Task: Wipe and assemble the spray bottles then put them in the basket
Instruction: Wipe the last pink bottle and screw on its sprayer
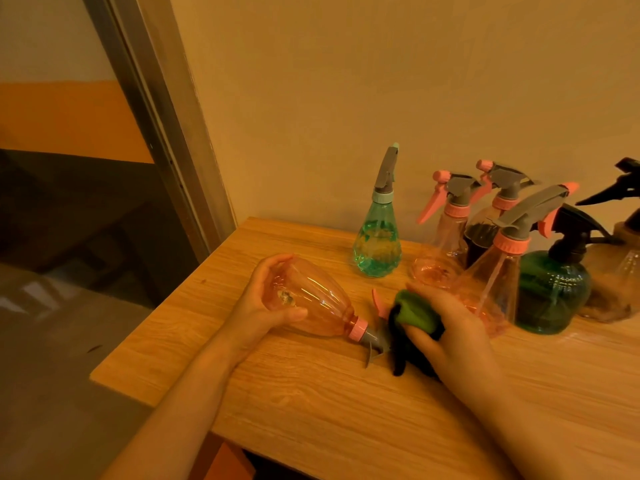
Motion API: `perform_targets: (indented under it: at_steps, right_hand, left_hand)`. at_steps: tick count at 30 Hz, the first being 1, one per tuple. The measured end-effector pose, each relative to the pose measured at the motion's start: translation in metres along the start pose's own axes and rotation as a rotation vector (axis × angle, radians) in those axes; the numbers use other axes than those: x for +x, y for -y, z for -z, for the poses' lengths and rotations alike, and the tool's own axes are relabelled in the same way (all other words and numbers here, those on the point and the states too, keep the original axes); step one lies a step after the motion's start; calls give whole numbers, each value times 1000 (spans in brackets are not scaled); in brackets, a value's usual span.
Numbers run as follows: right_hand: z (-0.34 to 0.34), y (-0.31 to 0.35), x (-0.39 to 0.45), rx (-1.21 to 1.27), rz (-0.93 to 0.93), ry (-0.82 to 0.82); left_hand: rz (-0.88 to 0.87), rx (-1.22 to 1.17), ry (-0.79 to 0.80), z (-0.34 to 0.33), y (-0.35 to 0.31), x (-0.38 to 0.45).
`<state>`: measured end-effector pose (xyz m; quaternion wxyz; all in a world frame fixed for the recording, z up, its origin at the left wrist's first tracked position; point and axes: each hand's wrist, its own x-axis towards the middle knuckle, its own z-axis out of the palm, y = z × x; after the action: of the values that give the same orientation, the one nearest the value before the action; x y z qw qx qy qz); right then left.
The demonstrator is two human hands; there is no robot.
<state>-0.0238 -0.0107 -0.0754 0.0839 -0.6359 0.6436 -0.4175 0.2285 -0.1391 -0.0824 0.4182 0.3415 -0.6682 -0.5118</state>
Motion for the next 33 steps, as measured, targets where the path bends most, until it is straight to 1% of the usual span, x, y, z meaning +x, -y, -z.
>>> perform_targets:
  at_steps: [2, 7, 10, 12, 13, 16, 19, 22, 24, 28, 33]
  right_hand:
    - [-7, 7, 0, 71, -10, -78]
    - [-11, 6, 1, 106, 43, -174]
    - [-6, 2, -2, 98, 85, -280]
    - [-4, 0, -4, 76, 116, -322]
    - [-4, 0, -4, 46, 160, -322]
    - [-12, 1, -3, -118, 316, -255]
    - [-25, 3, 2, -246, 392, -206]
    - [-33, 2, 5, -364, 488, -120]
    - [-33, 1, 4, -439, 467, -85]
    - [-28, 1, 1, -512, 438, -104]
    - [-22, -7, 1, -429, 457, -163]
  left_hand:
    - [-8, 44, 17, -2, -2, -1]
    - [-40, 199, 107, -7, -2, -3]
    - [-57, 261, 90, -9, -4, -5]
    - [-49, 277, 73, -9, -5, -6]
    - [-44, 278, 70, -9, -4, -6]
    - [-40, 266, 70, -9, -4, -5]
    - [-51, 272, 67, -10, -5, -5]
    - [-56, 280, 65, -10, -5, -5]
    - [-60, 277, 60, -10, -6, -5]
    - [-71, 253, 56, -11, -7, -5]
    - [-57, 256, 58, -9, -4, -5]
